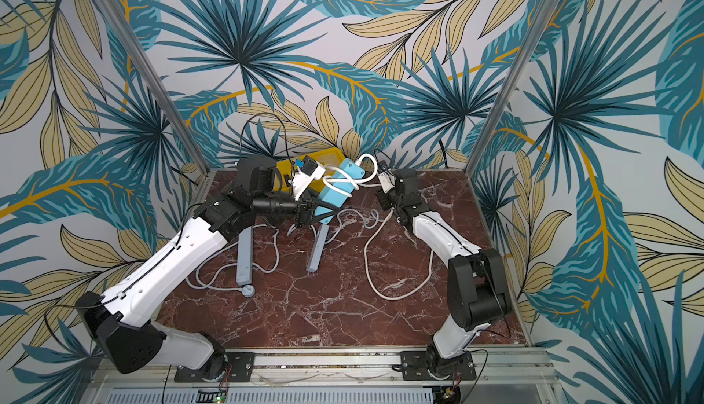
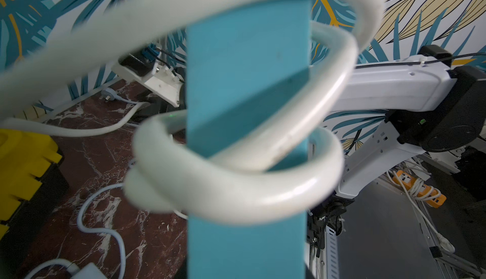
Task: Wrap the cord around the power strip
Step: Wrap the power cord around the power strip.
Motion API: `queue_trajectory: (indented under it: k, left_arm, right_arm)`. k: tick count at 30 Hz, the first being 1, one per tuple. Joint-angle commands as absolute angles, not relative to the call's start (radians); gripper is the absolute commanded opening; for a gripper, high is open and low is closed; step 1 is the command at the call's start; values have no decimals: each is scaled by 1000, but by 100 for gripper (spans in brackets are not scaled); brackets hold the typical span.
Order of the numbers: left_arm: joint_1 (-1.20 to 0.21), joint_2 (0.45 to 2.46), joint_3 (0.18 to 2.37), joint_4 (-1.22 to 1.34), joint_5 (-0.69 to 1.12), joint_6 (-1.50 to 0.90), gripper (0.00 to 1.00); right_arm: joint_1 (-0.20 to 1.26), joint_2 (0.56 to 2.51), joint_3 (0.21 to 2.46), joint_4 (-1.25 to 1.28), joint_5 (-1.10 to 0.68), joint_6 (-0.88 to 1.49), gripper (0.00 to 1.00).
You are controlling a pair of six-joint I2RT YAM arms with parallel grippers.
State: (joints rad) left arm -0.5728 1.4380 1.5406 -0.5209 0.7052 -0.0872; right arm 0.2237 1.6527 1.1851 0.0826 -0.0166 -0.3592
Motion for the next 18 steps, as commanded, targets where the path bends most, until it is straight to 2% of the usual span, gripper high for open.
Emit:
queue_trajectory:
  k: [1,3,7,13,18]
  left_arm:
    - [-536,1437,1600,-491,669,-104,0]
    - [-498,1455,1613,-490,646,-131,0]
    - [-414,1508,1641,-493,555,-166,0]
    - [-355,1653,1714,-578,381,-54,0]
    - [-363,1714,1695,-659,273,139,0]
  right_arm:
    - [249,1594,1101,126,-28,-362,14]
    - [275,1527,1031,144,18,-364,7]
    - [372,1383,912,108,155,-445,0]
    - [567,1210,863,-41,310,-659,0]
    - [614,1078,940,-197,308,-768,0]
